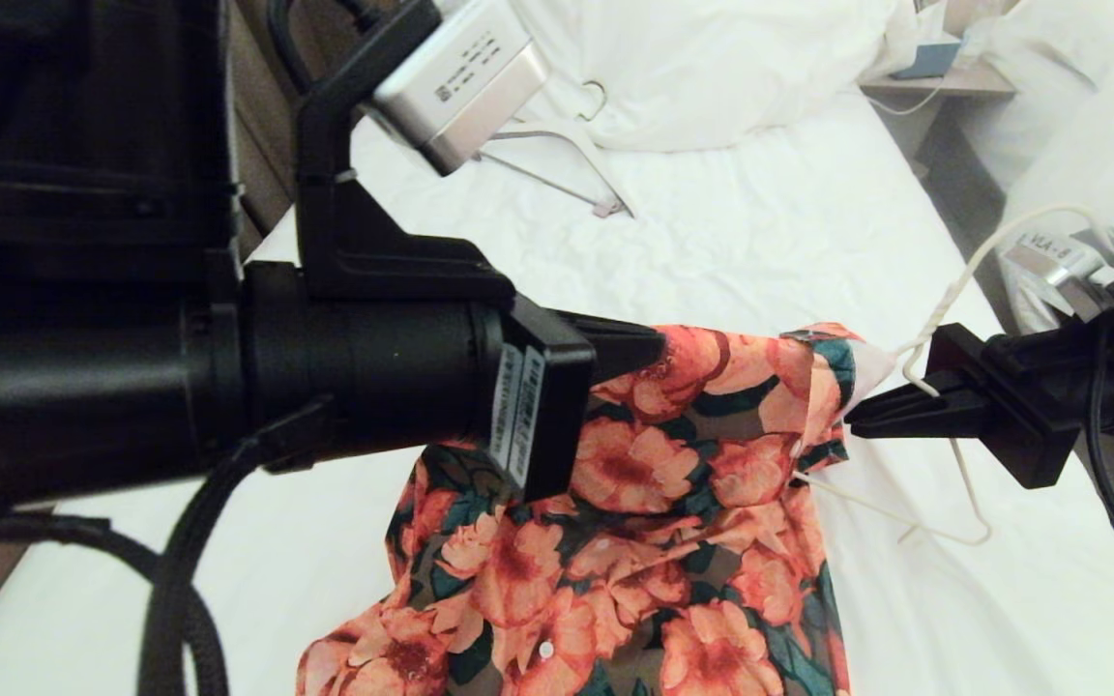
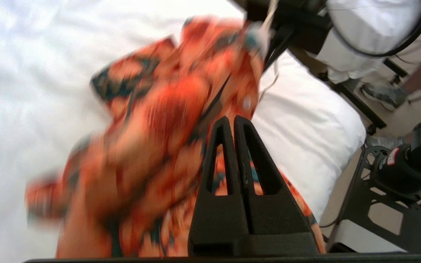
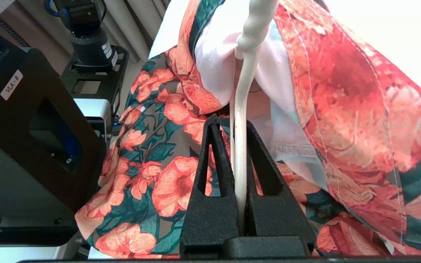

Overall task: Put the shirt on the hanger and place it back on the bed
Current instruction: Hook the other side of the shirt onto the hanger

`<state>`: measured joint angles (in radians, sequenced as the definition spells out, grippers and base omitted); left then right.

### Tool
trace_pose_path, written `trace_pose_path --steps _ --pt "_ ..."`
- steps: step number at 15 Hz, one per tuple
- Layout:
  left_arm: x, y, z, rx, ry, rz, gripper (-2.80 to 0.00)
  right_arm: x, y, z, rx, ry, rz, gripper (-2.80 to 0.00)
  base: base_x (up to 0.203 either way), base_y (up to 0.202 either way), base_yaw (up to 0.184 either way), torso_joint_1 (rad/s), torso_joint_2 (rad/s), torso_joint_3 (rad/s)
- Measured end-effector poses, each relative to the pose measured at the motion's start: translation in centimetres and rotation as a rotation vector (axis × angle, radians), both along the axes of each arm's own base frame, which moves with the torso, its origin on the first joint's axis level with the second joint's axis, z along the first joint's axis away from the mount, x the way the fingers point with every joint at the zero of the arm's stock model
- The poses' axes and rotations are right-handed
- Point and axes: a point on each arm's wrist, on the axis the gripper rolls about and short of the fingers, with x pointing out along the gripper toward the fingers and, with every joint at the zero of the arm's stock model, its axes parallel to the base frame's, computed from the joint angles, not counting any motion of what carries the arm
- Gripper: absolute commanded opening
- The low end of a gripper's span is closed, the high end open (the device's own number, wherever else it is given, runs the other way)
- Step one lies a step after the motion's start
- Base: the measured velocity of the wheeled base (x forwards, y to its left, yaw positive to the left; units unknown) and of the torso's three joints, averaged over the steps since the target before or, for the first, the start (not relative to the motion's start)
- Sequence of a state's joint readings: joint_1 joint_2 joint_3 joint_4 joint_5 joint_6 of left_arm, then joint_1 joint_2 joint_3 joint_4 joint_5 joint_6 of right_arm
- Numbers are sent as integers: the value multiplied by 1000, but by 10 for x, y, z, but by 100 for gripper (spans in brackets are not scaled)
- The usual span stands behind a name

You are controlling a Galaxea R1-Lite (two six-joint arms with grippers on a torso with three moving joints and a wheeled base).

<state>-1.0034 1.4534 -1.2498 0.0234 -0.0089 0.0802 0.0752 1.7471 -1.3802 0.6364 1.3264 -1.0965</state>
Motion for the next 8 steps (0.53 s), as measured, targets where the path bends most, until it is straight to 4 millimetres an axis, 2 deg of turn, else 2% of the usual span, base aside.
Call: trace_pose_path --steps 4,8 --pt "-3 -35 -1 44 -60 -128 0 0 1 -5 -1 17 6 -280 0 0 0 0 0 0" --pt "23 -56 -18 118 -135 -148 0 -1 2 -9 -1 13 12 -280 0 0 0 0 0 0"
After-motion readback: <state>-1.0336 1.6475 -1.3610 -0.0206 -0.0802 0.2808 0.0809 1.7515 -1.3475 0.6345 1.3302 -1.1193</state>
